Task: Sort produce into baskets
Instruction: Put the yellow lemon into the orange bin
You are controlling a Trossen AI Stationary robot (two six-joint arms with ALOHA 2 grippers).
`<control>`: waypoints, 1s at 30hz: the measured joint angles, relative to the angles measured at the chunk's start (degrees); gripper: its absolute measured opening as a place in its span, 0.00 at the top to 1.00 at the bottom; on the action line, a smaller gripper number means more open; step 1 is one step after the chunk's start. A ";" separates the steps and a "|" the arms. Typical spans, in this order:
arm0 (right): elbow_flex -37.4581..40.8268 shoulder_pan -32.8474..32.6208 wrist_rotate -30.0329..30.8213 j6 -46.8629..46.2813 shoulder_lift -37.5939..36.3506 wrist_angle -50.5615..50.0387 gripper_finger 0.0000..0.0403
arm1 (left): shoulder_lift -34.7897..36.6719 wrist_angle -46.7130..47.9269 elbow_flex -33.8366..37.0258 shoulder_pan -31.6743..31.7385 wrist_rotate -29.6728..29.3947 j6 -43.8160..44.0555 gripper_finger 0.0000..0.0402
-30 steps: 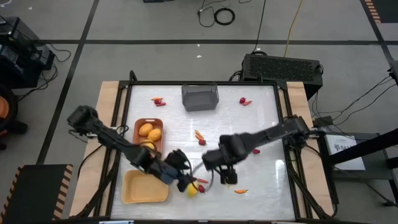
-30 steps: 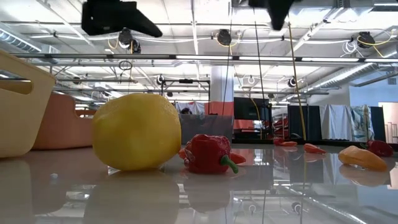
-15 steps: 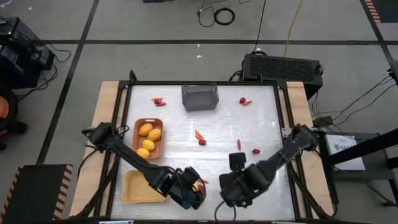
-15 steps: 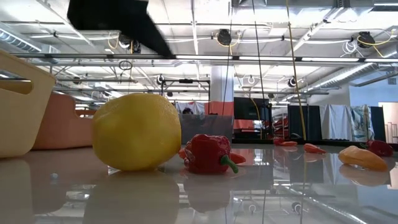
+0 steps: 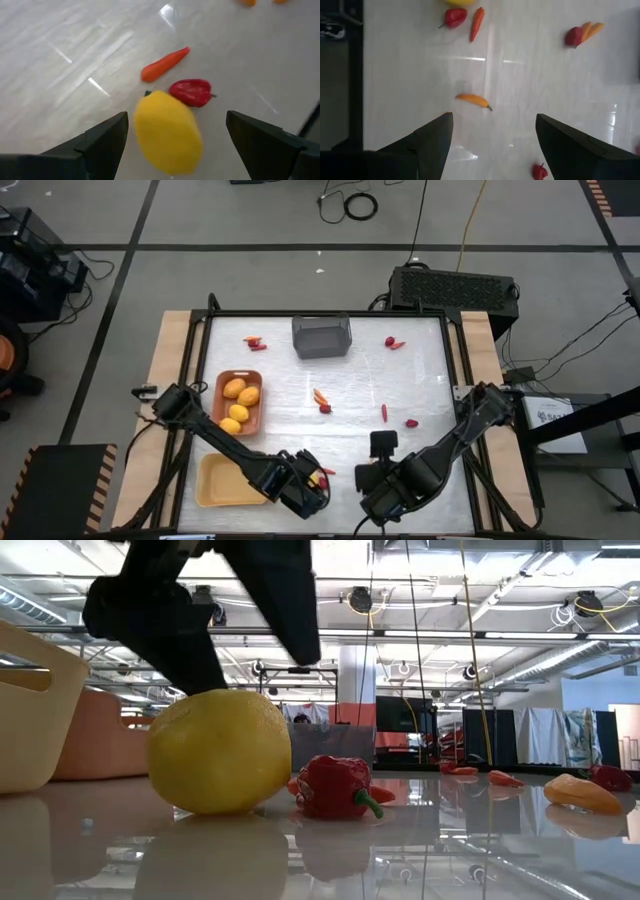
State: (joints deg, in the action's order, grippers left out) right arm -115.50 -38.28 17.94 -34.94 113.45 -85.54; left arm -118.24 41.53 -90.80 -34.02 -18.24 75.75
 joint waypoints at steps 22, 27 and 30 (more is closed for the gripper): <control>0.00 4.11 2.02 4.55 0.02 2.10 0.31 | -3.56 0.14 0.15 -0.24 2.75 -7.35 0.15; 0.00 4.19 4.03 4.38 0.04 2.27 0.31 | -3.54 0.47 0.15 -0.11 3.46 -9.10 0.17; 0.00 4.20 4.51 4.37 0.04 2.28 0.31 | -3.54 1.02 0.15 0.02 3.54 -9.06 0.23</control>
State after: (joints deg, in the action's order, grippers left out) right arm -115.50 -34.09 22.46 -30.56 113.49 -83.26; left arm -121.78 42.55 -90.65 -34.00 -14.70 66.69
